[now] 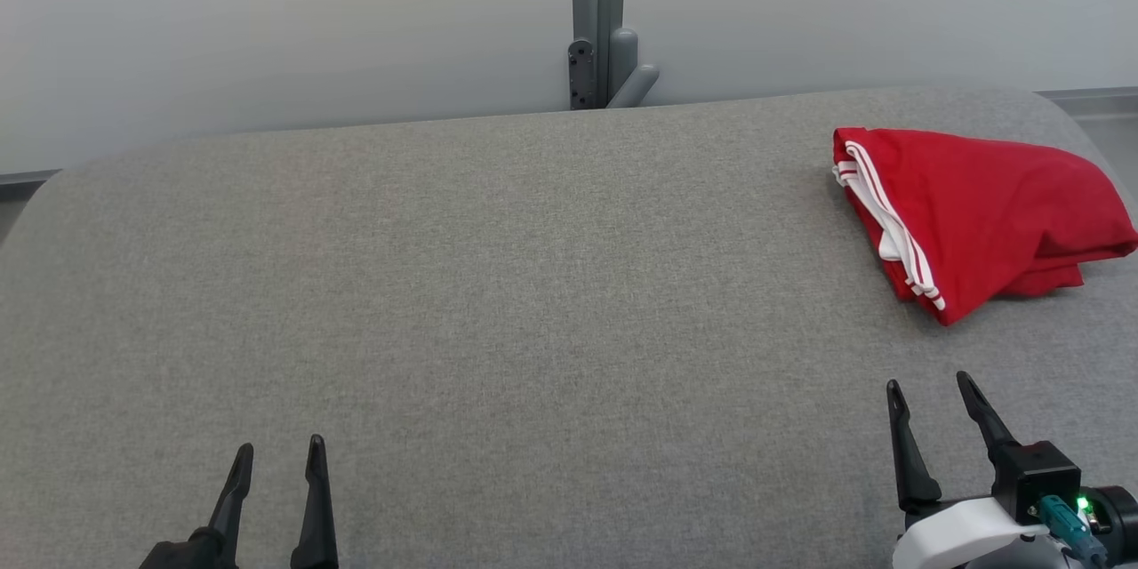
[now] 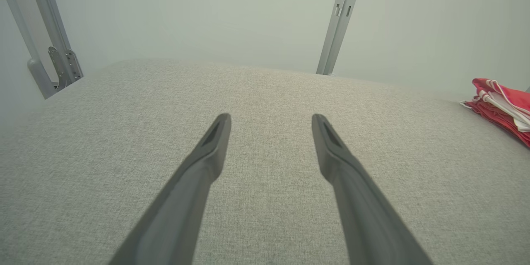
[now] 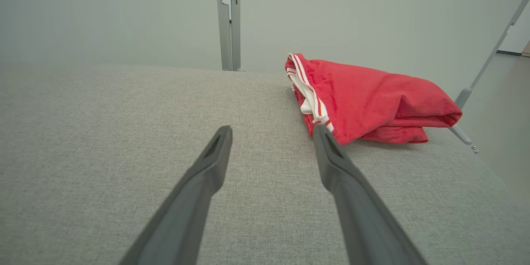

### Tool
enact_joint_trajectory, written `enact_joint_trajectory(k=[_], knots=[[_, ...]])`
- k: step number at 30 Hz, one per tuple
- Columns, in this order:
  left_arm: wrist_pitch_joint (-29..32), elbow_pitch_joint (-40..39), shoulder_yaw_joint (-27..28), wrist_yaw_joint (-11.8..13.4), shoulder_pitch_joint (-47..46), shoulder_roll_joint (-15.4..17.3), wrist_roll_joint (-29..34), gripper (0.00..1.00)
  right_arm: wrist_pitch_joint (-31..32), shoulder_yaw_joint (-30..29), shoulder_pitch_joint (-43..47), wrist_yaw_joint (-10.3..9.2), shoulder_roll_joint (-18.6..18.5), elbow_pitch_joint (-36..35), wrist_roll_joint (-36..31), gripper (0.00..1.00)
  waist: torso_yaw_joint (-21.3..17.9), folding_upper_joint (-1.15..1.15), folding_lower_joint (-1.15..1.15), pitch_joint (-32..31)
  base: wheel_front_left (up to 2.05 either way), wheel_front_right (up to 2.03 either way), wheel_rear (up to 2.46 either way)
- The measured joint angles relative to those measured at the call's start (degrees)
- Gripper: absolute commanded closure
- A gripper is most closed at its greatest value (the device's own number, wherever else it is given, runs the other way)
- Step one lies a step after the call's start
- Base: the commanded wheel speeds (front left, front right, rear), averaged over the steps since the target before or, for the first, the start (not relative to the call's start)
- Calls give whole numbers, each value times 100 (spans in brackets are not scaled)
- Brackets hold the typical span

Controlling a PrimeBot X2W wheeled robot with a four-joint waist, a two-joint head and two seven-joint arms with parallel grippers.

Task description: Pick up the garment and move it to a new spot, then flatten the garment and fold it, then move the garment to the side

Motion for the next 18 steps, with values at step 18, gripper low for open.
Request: enact_joint_trajectory(k=[18], knots=[[3, 46, 24, -3, 8, -3, -2, 0, 2, 47, -40, 0, 4, 74, 7, 0, 8, 0, 0, 9, 0, 0, 0]])
